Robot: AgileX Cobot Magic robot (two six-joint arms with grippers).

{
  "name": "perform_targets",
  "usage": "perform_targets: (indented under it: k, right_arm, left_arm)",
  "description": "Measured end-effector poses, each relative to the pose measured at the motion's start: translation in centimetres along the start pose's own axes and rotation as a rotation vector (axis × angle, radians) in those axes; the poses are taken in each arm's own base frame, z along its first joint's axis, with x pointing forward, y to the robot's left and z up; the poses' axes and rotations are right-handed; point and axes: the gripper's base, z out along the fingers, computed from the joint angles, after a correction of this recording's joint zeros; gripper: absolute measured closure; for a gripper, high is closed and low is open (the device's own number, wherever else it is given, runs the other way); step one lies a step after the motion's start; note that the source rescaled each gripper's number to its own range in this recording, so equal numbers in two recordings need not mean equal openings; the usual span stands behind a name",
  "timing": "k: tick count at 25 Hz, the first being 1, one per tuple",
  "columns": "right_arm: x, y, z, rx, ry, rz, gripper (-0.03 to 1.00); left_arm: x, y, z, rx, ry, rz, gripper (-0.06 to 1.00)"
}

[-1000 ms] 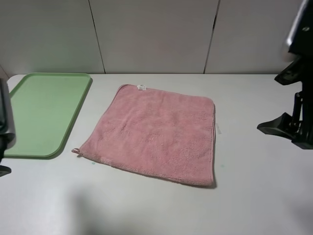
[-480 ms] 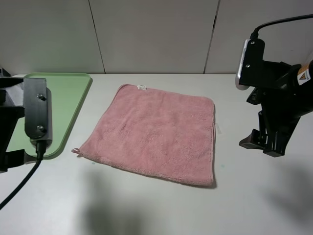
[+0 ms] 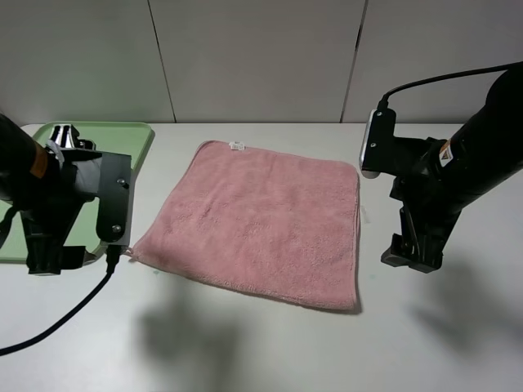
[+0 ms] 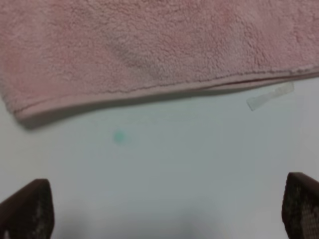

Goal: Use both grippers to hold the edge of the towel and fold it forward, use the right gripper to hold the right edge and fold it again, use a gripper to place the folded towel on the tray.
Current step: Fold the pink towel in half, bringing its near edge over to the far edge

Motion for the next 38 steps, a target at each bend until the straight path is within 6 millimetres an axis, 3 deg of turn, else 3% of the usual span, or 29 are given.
perform_targets:
  k: [9,21,38]
  right_arm:
    - [-0.4,-0.2,1.2,-0.009,-0.009,0.002,-0.03]
    - [-0.6,-0.3,1.5,-0.003,-0.023,-0.003,-0.03]
    - [-0.7,-0.3,1.5,0.001,-0.038,0.008,-0.03]
  left_arm:
    - [-1.4,-0.4,3.9,0.080,0.004,0.229,-0.04]
    - [-2.7,-1.5,8.5,0.159,-0.013,0.393,-0.03]
    - [-3.3,-1.6,10.5,0.120,-0.045,0.538,-0.02]
